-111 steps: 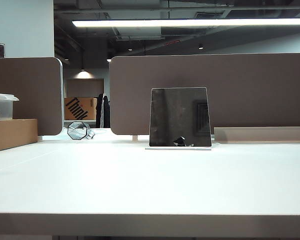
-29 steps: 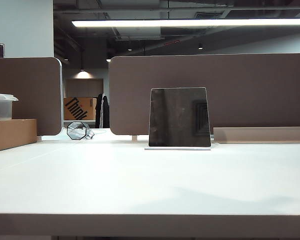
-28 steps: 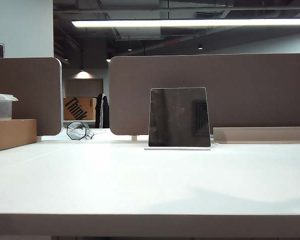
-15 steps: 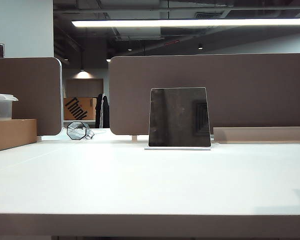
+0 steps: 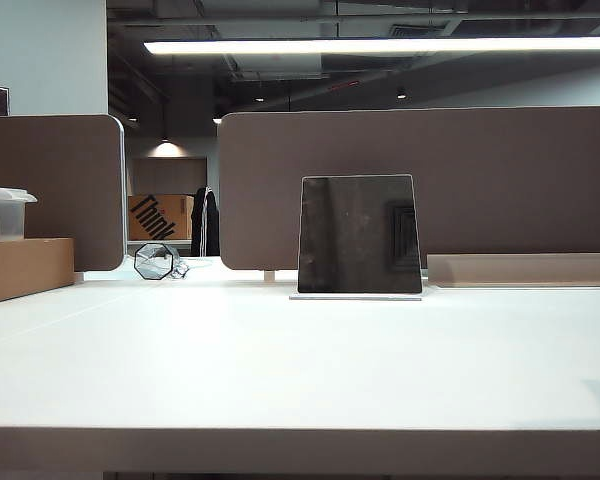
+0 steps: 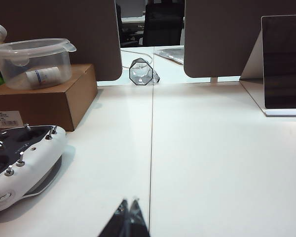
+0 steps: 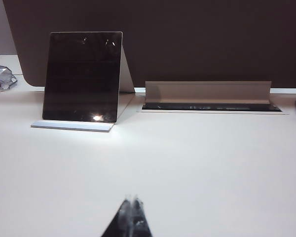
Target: Push the center of the mirror on the table forward to move it for a short distance.
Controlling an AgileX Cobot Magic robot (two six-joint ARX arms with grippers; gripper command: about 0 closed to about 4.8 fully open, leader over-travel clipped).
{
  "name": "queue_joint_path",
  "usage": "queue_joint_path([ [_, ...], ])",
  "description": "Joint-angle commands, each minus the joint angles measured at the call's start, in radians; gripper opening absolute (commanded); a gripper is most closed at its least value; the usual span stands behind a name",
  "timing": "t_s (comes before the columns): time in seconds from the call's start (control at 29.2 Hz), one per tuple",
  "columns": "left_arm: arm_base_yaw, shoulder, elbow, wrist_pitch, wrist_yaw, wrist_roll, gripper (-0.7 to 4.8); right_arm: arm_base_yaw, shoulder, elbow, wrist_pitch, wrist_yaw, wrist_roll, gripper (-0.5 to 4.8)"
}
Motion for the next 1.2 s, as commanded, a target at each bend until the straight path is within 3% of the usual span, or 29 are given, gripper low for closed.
queue_joint_path([
  [0.03, -0.001, 0.001, -0.001, 0.009, 0.001, 0.0, -0.05, 0.017, 0.0, -0.002, 0.014, -0.009, 0.001, -0.05],
  [0.55, -0.001, 0.001, -0.001, 0.009, 0.001, 0.0, -0.05, 0.021, 0.001, -0.002, 0.014, 0.064, 0.0, -0.05],
  [1.2, -0.001, 0.001, -0.001, 0.009, 0.001, 0.0, -0.05, 0.021, 0.001, -0.002, 0.013, 0.061, 0.001, -0.05],
])
